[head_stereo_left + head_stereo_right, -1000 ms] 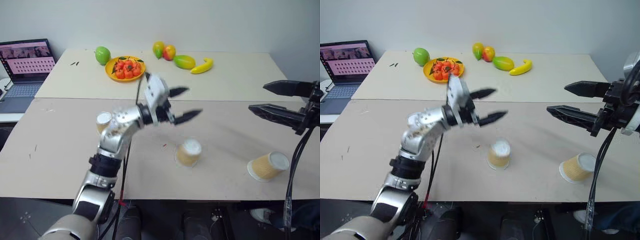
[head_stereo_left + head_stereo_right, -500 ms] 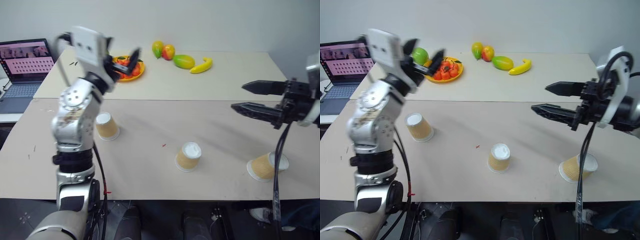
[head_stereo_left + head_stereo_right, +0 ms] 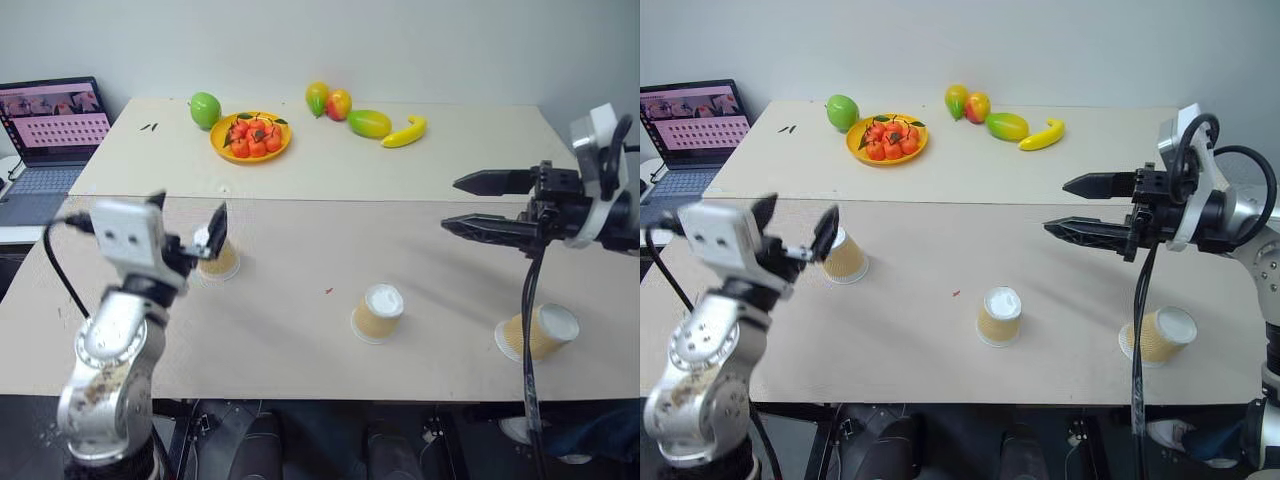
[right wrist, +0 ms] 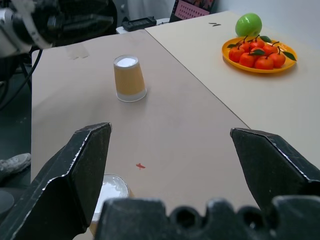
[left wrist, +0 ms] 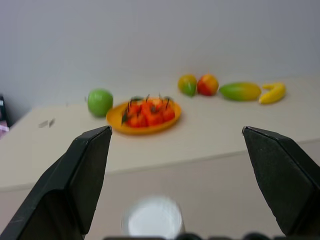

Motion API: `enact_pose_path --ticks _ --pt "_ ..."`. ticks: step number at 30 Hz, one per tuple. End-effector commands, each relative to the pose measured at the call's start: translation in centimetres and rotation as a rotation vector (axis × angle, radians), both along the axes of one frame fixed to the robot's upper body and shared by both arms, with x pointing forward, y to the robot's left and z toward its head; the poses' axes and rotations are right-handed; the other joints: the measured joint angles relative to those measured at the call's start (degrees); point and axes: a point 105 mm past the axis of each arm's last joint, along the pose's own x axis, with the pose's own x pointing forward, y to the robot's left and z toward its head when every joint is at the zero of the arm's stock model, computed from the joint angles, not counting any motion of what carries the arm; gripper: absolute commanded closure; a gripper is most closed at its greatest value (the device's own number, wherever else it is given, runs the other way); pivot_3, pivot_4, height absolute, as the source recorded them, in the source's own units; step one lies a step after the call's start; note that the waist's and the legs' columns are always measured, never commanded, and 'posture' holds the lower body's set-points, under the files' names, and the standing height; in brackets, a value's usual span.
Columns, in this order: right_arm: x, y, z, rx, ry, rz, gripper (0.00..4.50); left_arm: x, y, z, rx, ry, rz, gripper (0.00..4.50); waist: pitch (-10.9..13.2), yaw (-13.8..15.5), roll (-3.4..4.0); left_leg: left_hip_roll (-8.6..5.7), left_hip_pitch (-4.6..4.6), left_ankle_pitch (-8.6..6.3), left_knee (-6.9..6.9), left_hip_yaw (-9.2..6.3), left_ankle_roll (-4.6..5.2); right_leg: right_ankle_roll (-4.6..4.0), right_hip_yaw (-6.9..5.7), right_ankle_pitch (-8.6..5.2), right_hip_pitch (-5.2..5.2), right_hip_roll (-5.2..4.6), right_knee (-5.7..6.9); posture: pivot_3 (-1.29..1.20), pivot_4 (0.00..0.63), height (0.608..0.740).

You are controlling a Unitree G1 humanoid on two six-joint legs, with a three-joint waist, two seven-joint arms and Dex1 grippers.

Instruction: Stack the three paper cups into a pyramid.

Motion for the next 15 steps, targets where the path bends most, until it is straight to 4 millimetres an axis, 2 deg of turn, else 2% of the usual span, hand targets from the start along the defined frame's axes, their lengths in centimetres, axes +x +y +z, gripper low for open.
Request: enact_pose_path --ticks 1,7,15 --pt "-0.9 0.2 1.8 -0.009 -0.068 0.033 0.00 -0.1 1.2 -1.4 -0.051 -0.014 0.024 0.02 0.00 0.13 0.00 0.01 0.01 0.00 0.04 -0.01 0.00 -0.01 0.00 0.01 0.01 0.00 0.00 0.00 0.150 0.732" --pt "-1.4 0.3 2.3 -0.029 -0.074 0.037 0.00 1.2 1.9 -5.0 -0.037 0.040 0.004 0.02 -0.04 0.34 -0.03 0.00 -0.01 0.01 0.10 0.00 -0.01 -0.02 0.00 0.04 0.01 0.00 -0.01 0.00 0.150 0.732" --pt "-1.9 -0.2 3.1 -0.046 -0.093 0.001 0.00 2.9 1.5 -6.9 0.009 0.045 -0.023 0.02 -0.04 0.46 -0.02 0.00 -0.02 0.00 0.00 0.01 -0.01 -0.03 0.01 0.02 -0.02 0.00 -0.04 0.00 0.150 0.732"
